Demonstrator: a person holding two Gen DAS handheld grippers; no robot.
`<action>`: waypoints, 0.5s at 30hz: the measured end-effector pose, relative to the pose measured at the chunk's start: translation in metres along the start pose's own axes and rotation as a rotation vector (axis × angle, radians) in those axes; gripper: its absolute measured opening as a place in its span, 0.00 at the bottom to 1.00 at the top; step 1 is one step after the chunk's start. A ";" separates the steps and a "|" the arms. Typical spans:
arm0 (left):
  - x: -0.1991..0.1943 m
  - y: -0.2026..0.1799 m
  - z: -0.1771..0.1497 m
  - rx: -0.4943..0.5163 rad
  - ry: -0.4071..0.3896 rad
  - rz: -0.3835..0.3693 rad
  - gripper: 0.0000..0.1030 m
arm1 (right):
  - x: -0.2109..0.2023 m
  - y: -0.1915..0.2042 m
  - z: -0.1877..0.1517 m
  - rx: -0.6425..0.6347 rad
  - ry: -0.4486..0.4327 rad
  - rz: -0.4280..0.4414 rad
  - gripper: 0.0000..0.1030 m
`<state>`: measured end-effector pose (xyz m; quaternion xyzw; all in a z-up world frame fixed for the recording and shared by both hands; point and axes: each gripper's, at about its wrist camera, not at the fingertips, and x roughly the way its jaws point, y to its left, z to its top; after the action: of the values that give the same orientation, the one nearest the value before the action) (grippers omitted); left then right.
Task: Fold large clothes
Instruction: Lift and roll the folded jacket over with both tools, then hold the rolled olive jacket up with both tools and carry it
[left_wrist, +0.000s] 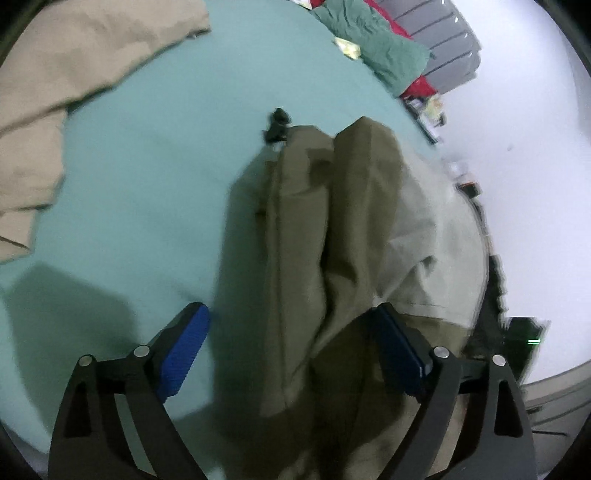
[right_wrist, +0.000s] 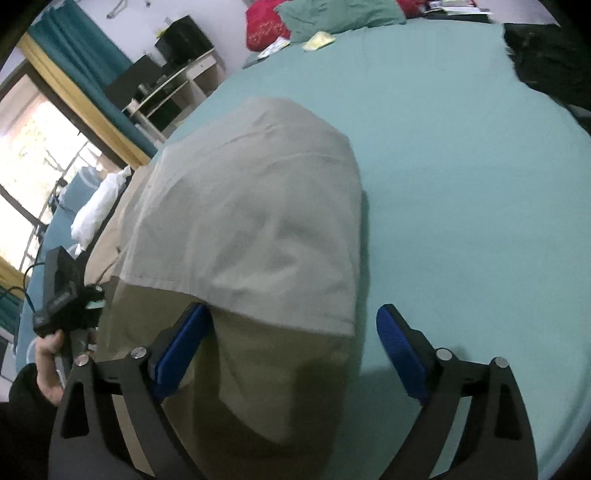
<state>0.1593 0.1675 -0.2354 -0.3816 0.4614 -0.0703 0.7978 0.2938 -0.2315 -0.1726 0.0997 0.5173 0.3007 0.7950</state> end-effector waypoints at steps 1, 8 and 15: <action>0.002 0.001 0.000 -0.021 0.020 -0.085 0.89 | 0.006 0.001 0.001 -0.014 0.009 0.003 0.89; 0.020 -0.027 -0.012 0.138 0.119 -0.091 0.89 | 0.039 0.017 0.008 -0.077 0.065 -0.035 0.97; 0.037 -0.052 -0.008 0.263 0.147 0.046 0.89 | 0.033 0.015 0.004 -0.049 0.031 -0.005 0.97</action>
<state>0.1857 0.1097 -0.2280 -0.2568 0.5141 -0.1396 0.8063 0.3014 -0.1999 -0.1893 0.0743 0.5221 0.3130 0.7899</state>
